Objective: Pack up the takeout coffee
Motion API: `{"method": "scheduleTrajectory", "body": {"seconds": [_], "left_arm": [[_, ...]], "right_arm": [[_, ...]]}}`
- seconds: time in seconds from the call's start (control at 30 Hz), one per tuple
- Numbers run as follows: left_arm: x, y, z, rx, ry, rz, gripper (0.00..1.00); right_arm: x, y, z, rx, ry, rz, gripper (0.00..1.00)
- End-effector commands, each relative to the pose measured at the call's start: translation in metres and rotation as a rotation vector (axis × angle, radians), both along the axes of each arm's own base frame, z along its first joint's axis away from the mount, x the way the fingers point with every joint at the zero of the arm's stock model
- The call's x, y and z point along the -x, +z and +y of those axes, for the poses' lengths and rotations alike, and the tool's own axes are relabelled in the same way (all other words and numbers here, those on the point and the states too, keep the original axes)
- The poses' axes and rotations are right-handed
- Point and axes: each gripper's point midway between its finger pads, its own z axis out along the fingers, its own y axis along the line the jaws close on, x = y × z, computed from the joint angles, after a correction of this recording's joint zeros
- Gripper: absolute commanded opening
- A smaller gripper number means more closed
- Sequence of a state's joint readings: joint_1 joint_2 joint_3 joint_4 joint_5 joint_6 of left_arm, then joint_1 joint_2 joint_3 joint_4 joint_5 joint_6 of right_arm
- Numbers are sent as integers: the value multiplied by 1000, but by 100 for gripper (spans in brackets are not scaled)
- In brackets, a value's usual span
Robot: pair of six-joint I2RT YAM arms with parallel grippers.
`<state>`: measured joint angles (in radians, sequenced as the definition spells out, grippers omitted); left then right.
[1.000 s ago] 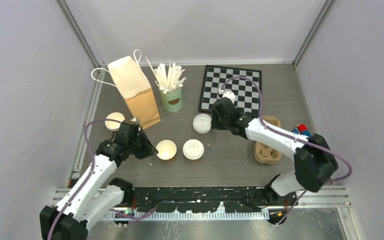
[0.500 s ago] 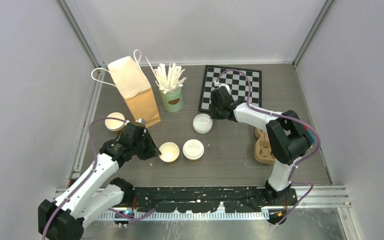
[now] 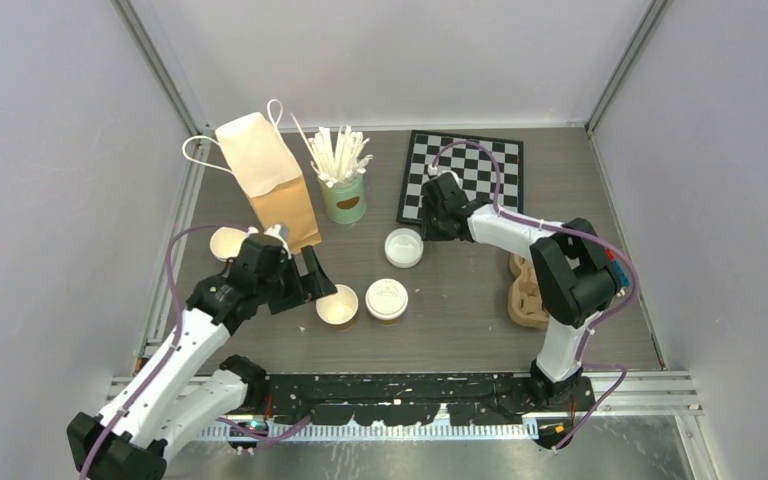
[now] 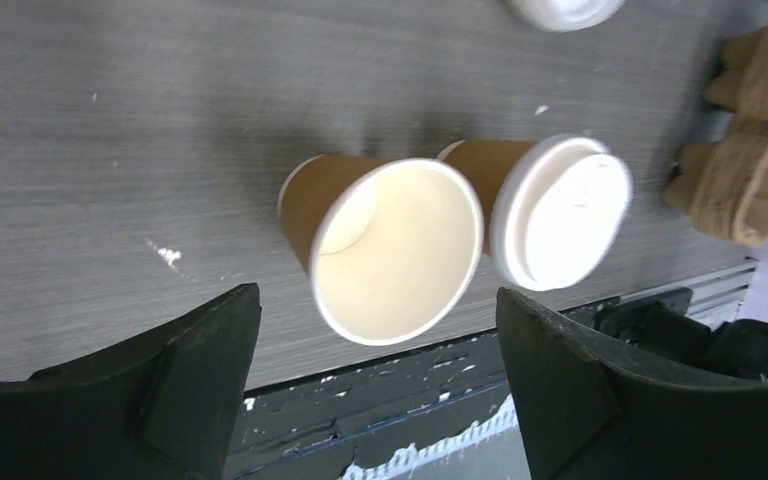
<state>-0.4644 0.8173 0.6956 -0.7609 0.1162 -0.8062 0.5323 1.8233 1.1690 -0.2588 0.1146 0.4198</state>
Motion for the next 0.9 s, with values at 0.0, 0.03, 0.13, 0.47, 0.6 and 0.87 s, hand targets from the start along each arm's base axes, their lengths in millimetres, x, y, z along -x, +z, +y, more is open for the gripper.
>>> {"method": "scheduleTrajectory", "body": {"seconds": [0.0,0.03,0.13,0.47,0.6,0.87], "left_arm": [[-8,50,-2,14,-75,-162,92],[-7,55,-3,13,-91,-182,96],[-5,66,-3,11,-142,-239,100],[7,78,-2,26,-228,-345,100],[6,80,1,17,-213,-358,100],[5,76,0,13,-218,-344,100]], "right_arm": [[-13,51,-1,-32,-22,-111,35],[-11,53,1,-39,-16,-110,35],[-7,59,6,-71,16,-116,36],[4,46,27,-110,155,-39,36],[7,38,31,-115,189,-3,35],[8,23,27,-72,194,24,34]]}}
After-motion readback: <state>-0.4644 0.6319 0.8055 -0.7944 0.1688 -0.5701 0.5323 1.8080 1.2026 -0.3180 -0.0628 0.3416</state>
